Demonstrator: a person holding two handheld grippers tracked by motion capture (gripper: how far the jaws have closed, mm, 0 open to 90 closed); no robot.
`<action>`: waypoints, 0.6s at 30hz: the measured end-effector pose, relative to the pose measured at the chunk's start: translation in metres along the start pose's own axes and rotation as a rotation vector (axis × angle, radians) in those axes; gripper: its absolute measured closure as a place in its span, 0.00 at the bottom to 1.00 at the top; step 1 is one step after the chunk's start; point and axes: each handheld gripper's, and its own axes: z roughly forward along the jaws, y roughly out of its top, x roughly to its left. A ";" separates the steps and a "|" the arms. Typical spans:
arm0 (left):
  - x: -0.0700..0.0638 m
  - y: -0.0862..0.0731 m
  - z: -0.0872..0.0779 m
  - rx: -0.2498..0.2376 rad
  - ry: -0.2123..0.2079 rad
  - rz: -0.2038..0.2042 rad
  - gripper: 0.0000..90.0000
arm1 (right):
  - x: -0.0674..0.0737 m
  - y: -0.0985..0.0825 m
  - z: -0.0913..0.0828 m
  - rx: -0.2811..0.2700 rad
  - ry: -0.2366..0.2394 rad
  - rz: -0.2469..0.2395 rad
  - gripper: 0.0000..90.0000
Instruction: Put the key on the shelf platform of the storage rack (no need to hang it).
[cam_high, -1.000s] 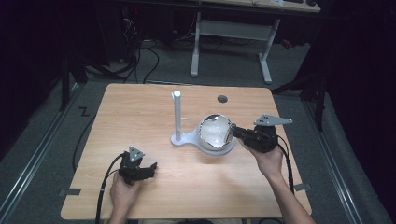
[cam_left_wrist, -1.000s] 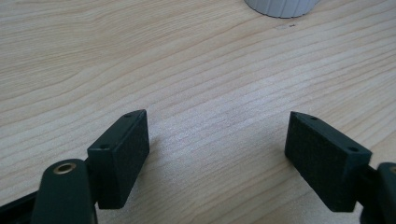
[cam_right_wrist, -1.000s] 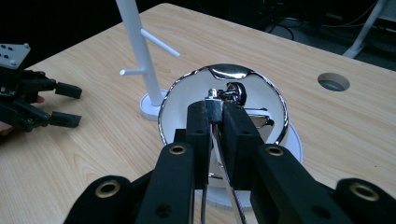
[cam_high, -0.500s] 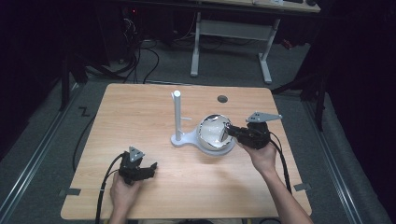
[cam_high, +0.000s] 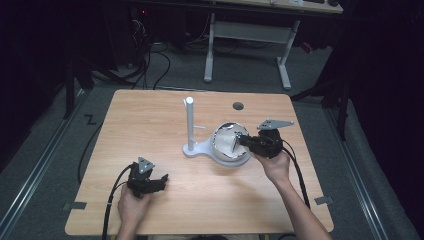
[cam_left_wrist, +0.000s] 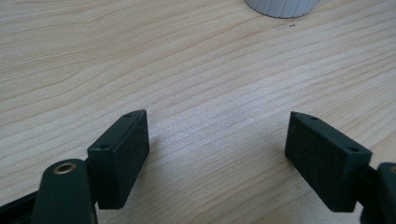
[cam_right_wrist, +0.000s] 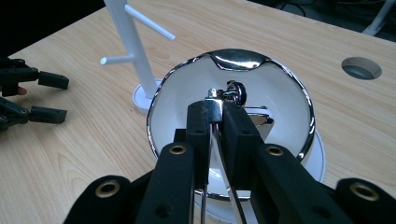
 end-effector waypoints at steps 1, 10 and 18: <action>0.000 0.000 0.000 -0.001 0.001 -0.001 0.25 | 0.000 0.000 0.001 0.001 0.002 -0.001 0.91; 0.000 0.000 0.000 0.001 0.000 0.001 0.25 | 0.003 0.002 0.015 0.020 0.012 -0.024 0.91; 0.000 0.000 0.000 0.000 0.000 0.001 0.25 | 0.003 0.000 0.025 0.026 0.024 -0.012 0.91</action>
